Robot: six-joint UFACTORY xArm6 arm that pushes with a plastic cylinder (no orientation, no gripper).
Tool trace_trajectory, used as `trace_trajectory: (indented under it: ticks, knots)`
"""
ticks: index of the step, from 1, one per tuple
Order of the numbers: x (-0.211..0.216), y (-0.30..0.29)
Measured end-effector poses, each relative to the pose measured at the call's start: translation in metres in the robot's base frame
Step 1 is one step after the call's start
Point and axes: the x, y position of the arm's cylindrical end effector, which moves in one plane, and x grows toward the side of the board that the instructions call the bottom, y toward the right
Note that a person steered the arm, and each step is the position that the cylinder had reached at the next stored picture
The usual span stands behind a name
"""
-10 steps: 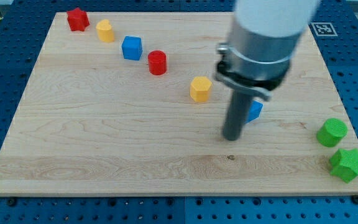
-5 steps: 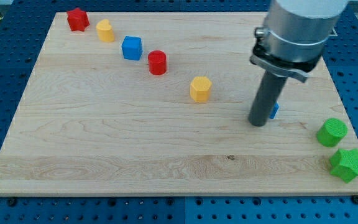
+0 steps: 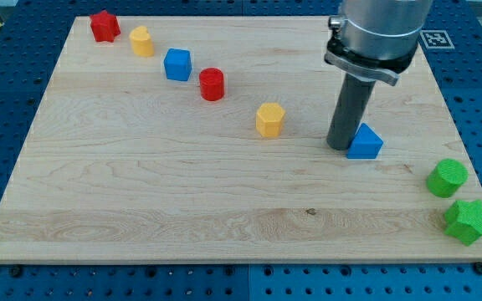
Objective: Push the blue triangle to the green circle
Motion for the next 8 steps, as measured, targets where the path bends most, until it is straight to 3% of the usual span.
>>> trace_trajectory:
  ticks: [3, 5, 8]
  knots:
    - [0.000, 0.048]
    - [0.013, 0.014]
    - [0.021, 0.044]
